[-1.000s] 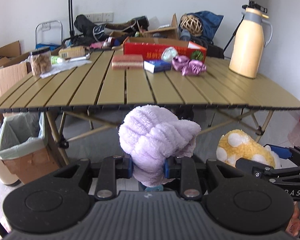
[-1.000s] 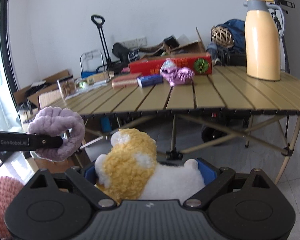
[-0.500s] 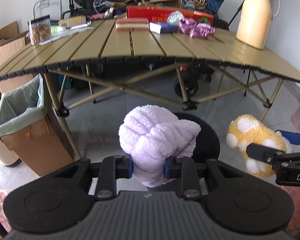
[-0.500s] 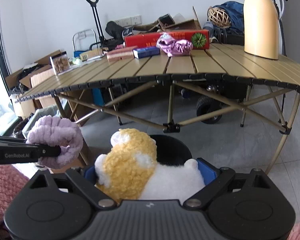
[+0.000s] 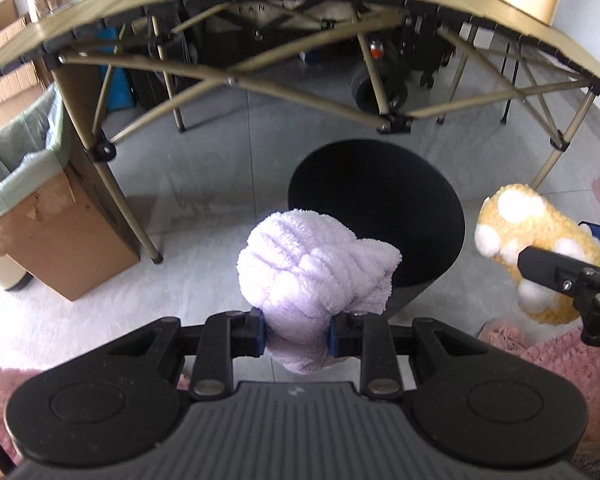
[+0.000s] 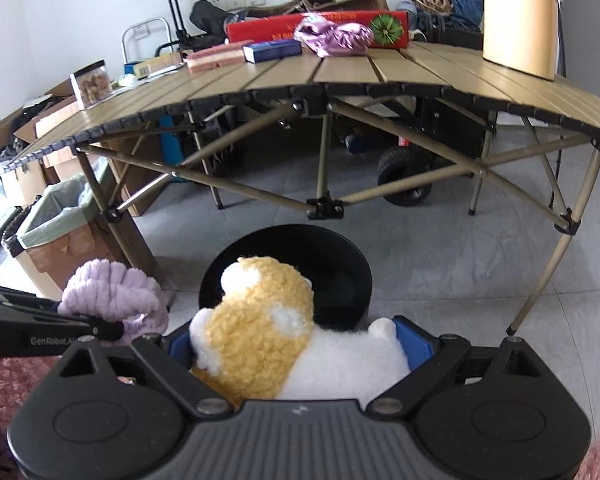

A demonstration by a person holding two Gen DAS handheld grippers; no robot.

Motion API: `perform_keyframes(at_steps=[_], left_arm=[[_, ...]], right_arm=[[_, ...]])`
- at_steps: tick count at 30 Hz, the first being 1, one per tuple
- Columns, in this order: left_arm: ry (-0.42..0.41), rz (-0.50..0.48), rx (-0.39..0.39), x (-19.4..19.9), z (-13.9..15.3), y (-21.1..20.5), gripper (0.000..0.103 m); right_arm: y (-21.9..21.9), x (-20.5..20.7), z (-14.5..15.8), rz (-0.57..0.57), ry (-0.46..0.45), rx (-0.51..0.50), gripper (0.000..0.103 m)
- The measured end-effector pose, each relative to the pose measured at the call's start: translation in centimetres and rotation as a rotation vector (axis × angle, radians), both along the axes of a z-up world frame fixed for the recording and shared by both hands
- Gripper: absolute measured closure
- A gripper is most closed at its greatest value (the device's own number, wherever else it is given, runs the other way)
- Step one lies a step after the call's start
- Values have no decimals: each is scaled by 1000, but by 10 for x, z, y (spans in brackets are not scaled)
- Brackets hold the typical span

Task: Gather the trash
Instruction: 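Open the left gripper over the bin to drop the lavender headband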

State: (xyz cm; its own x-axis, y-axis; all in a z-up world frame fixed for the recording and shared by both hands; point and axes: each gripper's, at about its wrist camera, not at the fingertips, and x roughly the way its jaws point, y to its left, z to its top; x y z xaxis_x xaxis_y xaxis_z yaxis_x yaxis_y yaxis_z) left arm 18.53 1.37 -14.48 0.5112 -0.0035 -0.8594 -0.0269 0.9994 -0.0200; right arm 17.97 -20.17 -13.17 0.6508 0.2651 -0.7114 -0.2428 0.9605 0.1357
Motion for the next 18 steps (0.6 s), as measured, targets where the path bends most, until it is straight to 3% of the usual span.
perform_keyframes(at_steps=[18], left_arm=[[109, -61, -25, 68, -20, -45, 76]], right_arm=[[-27, 45, -7, -131, 15, -6, 8]])
